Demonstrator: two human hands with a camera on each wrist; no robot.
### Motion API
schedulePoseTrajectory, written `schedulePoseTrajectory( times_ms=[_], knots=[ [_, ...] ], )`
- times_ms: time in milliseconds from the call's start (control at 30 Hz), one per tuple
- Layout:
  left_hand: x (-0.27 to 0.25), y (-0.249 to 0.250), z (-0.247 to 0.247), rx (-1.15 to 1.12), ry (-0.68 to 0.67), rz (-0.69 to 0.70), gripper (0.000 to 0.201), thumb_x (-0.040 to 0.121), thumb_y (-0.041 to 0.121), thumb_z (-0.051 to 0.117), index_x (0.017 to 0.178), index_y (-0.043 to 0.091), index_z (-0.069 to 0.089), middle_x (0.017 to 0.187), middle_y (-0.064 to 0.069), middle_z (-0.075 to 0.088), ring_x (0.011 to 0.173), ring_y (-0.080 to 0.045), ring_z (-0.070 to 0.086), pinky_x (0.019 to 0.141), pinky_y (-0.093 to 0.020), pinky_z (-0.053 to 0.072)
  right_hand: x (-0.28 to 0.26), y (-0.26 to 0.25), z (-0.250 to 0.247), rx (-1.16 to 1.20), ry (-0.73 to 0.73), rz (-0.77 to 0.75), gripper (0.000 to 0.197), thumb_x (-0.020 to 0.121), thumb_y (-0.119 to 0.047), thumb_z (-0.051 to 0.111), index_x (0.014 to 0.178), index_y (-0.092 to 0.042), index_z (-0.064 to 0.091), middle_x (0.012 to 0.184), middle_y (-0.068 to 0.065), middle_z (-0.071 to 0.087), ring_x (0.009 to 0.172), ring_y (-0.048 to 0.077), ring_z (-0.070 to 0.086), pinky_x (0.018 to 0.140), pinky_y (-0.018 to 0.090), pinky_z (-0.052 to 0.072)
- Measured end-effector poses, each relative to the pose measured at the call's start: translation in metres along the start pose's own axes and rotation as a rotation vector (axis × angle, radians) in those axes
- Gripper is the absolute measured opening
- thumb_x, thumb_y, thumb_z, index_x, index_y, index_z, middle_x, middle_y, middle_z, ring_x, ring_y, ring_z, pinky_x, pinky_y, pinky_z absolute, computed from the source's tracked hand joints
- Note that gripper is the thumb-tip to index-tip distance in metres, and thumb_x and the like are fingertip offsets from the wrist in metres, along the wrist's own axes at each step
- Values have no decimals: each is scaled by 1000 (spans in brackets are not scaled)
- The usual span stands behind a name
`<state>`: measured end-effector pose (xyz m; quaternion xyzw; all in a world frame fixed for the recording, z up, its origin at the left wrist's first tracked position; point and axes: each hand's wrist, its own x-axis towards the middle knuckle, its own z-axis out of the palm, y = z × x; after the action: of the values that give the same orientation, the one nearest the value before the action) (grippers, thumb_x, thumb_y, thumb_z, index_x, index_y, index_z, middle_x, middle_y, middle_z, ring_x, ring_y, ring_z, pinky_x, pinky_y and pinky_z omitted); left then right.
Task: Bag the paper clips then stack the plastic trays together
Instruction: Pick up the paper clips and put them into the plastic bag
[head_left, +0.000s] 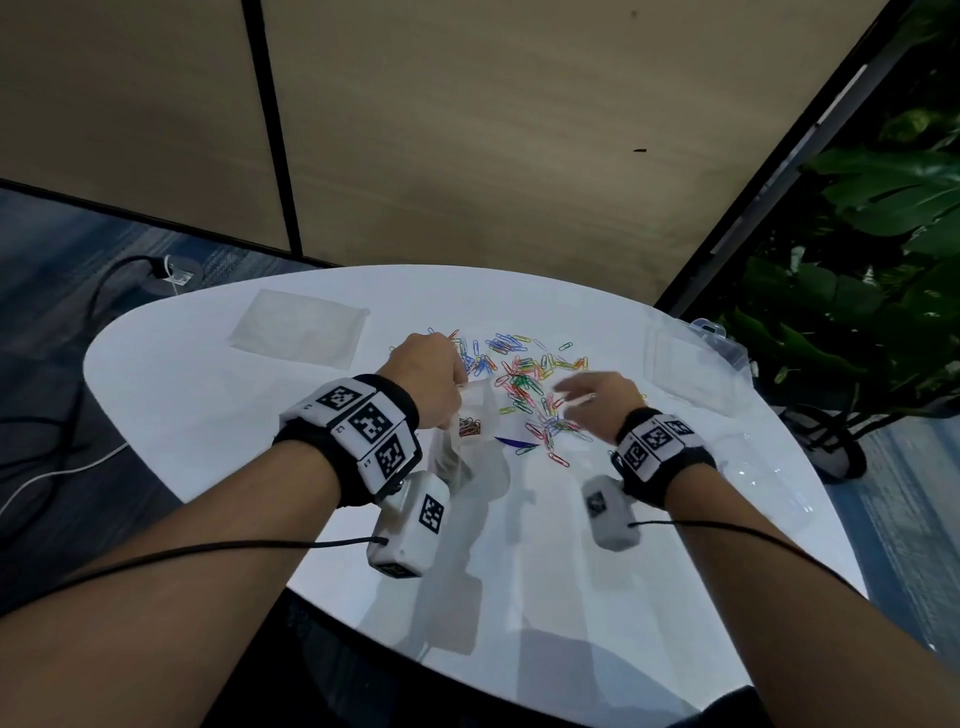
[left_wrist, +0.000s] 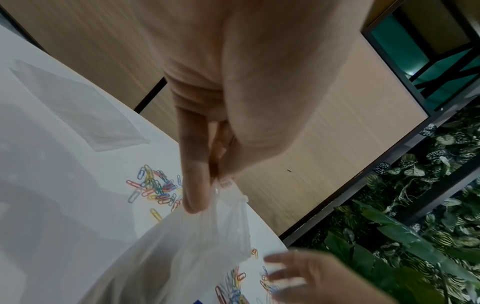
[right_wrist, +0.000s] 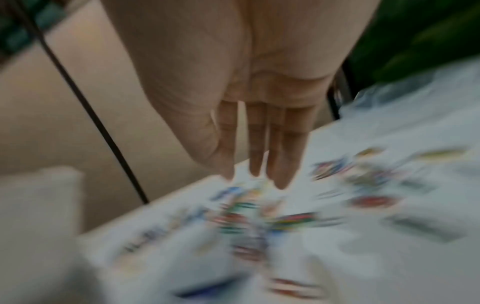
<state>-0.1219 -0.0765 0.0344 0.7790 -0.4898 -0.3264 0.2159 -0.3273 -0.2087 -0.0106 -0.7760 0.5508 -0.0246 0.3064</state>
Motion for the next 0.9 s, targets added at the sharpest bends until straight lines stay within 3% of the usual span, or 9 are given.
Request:
schedulePoseTrajectory(
  times_ms=[67,100,200,333,467,633,700,800,900],
  knots=[
    [0,-3,-3,5,6,-5,29,89,-7,56,108,3,75,90,-17,77,80,-30,77,82,-41,63,7,40,2,-379,-75,153,76,71,-37,83,138,-24,49,140,11,49,126,26,51,108,36,42],
    [0,-4,-4,1,7,-11,29,90,-7,54,108,4,74,92,-16,76,79,-30,77,81,-41,64,7,54,4,-431,-113,205,96,64,-45,86,145,-24,39,146,13,39,131,29,46,108,39,41],
    [1,-6,-6,0,12,-26,30,91,-6,52,110,6,73,91,-13,73,74,-30,78,78,-41,64,7,72,17,-359,-126,184,113,57,-52,88,149,-20,31,147,11,36,131,28,45,106,38,41],
    [1,-6,-6,15,12,-30,31,91,-5,51,110,7,72,90,-7,68,72,-27,78,76,-39,65,19,59,34,-378,-105,95,97,66,-47,85,145,-16,38,142,12,41,126,28,48,104,35,40],
    [2,-6,-4,35,11,-36,32,89,-6,54,113,7,72,100,-12,73,79,-28,78,79,-39,64,35,42,48,-383,-41,63,78,78,-43,76,143,-18,41,138,15,42,123,30,49,102,35,42],
    [6,-11,-1,52,13,-40,35,85,-7,61,114,9,73,102,-15,76,87,-31,75,82,-41,64,44,33,58,-391,-28,-59,66,86,-32,67,146,-24,41,148,10,35,130,32,45,108,36,39],
    [8,-13,1,48,9,-42,35,85,-7,63,114,9,74,103,-16,75,87,-32,75,80,-41,64,46,27,60,-473,-30,-126,45,90,-22,59,135,-21,56,136,10,53,121,32,53,101,35,46],
    [9,-12,3,44,4,-43,34,85,-6,64,114,8,73,103,-16,75,87,-32,75,80,-41,64,45,20,62,-473,19,-118,24,85,-4,55,101,-8,73,105,14,69,88,28,64,74,25,51],
    [9,-12,4,57,0,-35,35,85,-6,65,116,8,73,105,-16,75,89,-32,75,81,-41,64,45,19,62,-423,46,-38,22,85,-2,57,91,-9,77,96,11,74,84,25,69,74,25,57]
  ],
)
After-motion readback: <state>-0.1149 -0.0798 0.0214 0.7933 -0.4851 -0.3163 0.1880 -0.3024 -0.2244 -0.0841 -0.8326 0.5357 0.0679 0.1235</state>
